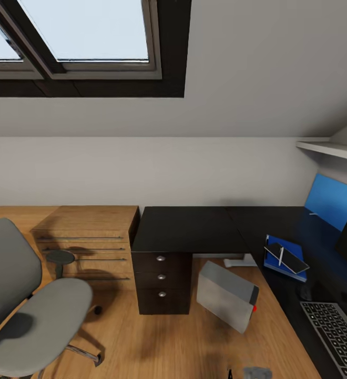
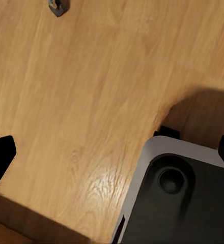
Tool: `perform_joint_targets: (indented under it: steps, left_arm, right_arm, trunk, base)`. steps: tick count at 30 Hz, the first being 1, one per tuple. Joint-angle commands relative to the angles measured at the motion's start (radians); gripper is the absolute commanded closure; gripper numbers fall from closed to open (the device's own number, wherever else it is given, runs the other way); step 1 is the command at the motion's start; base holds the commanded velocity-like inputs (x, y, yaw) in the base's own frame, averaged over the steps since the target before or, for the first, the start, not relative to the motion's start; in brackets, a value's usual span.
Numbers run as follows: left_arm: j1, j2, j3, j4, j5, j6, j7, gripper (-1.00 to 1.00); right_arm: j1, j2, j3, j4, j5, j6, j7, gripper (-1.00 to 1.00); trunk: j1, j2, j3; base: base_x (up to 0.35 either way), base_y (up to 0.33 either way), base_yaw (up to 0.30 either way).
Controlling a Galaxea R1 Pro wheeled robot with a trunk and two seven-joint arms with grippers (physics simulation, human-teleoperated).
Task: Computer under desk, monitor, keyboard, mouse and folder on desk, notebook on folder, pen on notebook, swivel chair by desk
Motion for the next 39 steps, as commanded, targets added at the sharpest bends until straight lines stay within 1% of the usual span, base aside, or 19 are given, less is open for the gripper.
perform_joint_targets:
  steps: [1,7,8,11,13,15,16,17,18,21,23,24,27,29,31,33,35,36,39]
  left_arm:
    - [-0.001,0.000,-0.009,0.001,0.010,-0.015,0.005,-1.00]
    - [-0.001,-0.020,-0.008,0.053,0.011,-0.124,0.003,-1.00]
    - [-0.001,-0.024,-0.008,0.072,0.012,-0.150,-0.009,-1.00]
    - [-0.001,-0.027,-0.007,0.098,0.014,-0.174,-0.056,-1.00]
    - [-0.001,-0.028,-0.007,0.112,0.014,-0.181,-0.069,-1.00]
    - [-0.001,-0.034,-0.008,0.136,0.014,-0.207,-0.085,-1.00]
    - [0.000,-0.045,-0.008,0.153,0.014,-0.299,-0.094,-1.00]
    - [0.000,-0.050,-0.008,0.155,0.014,-0.338,-0.095,-1.00]
    - [0.000,-0.053,-0.008,0.157,0.014,-0.356,-0.095,-1.00]
    - [0.000,-0.072,-0.009,0.173,0.013,-0.403,-0.096,-1.00]
    - [0.000,-0.081,-0.010,0.183,0.013,-0.419,-0.096,-1.00]
    - [0.000,-0.085,-0.009,0.186,0.013,-0.424,-0.096,-1.00]
    - [0.000,-0.088,-0.007,0.189,0.014,-0.426,-0.095,-1.00]
    - [0.000,-0.090,0.002,0.183,0.028,-0.433,-0.092,-1.00]
    - [0.001,-0.091,0.006,0.167,0.035,-0.435,-0.089,-1.00]
    - [0.001,-0.092,0.010,0.121,0.042,-0.436,-0.086,-1.00]
    - [0.001,-0.091,0.013,0.068,0.045,-0.437,-0.084,-1.00]
    - [0.001,-0.089,0.014,0.008,0.047,-0.432,-0.083,-1.00]
    - [0.001,-0.091,0.015,-0.005,0.048,-0.427,-0.085,-1.00]
  right_arm:
    - [0.010,0.001,0.011,0.002,-0.004,-0.016,-0.003,-1.00]
    - [0.088,0.001,0.012,0.006,-0.002,-0.129,-0.002,-1.00]
    - [0.113,0.001,0.012,0.006,-0.001,-0.159,-0.002,-1.00]
    - [0.156,-0.001,0.011,0.007,-0.001,-0.207,-0.003,-1.00]
    - [0.171,-0.005,0.011,0.007,-0.001,-0.223,-0.004,-1.00]
    - [0.200,-0.013,0.011,0.007,-0.001,-0.263,-0.004,-1.00]
    - [0.239,-0.020,0.011,0.007,-0.002,-0.341,-0.006,-1.00]
    - [0.246,-0.020,0.011,0.007,-0.002,-0.354,-0.007,-1.00]
    - [0.248,-0.021,0.011,0.007,-0.002,-0.359,-0.007,-1.00]
    - [0.253,-0.027,0.007,0.003,-0.005,-0.369,-0.009,-1.00]
    - [0.255,-0.050,0.003,-0.009,-0.008,-0.372,-0.010,-1.00]
    - [0.255,-0.069,0.001,-0.026,-0.009,-0.370,-0.010,-1.00]
    - [0.254,-0.093,-0.001,-0.065,-0.009,-0.361,-0.011,-1.00]
    - [0.247,-0.110,-0.002,-0.113,-0.009,-0.317,-0.011,-1.00]
    - [0.224,-0.118,-0.003,-0.132,-0.010,-0.271,-0.011,-1.00]
    - [0.199,-0.120,-0.003,-0.139,-0.010,-0.243,-0.011,-1.00]
    - [0.162,-0.122,-0.003,-0.146,-0.010,-0.214,-0.011,-1.00]
    - [0.129,-0.123,-0.003,-0.148,-0.006,-0.195,-0.010,-1.00]
    - [0.121,-0.123,-0.001,-0.145,-0.004,-0.193,-0.010,-1.00]
  trunk:
    - [-0.004,0.006,0.002]
    - [-0.027,0.048,0.021]
    - [-0.031,0.055,0.024]
    - [-0.042,0.076,0.033]
    - [-0.050,0.090,0.039]
    - [-0.057,0.104,0.046]
    - [-0.061,0.111,0.049]
    - [-0.065,0.118,0.052]
    - [-0.069,0.125,0.055]
    - [-0.080,0.146,0.064]
    - [-0.088,0.160,0.071]
    - [-0.092,0.167,0.074]
    - [-0.103,0.188,0.083]
    - [-0.111,0.202,0.090]
    - [-0.119,0.216,0.096]
    - [-0.126,0.230,0.102]
    - [-0.134,0.244,0.108]
    - [-0.138,0.251,0.111]
    - [-0.149,0.272,0.121]
  base:
    - [0.000,0.000,0.139]
    - [0.000,0.000,0.213]
    - [0.000,0.000,0.258]
    - [0.000,0.000,0.265]
    - [0.000,0.000,0.271]
    - [0.000,0.000,0.273]
    - [0.000,0.000,0.275]
    - [0.000,0.000,0.275]
    - [0.000,0.000,0.275]
    - [0.000,0.000,0.276]
    - [0.000,0.000,0.277]
    - [0.000,0.000,0.277]
    - [0.000,0.000,0.277]
    - [0.000,0.000,0.278]
    - [0.000,0.000,0.278]
    - [0.000,0.000,0.278]
    - [0.000,0.000,0.278]
    - [0.000,0.000,0.278]
    - [0.000,0.000,0.278]
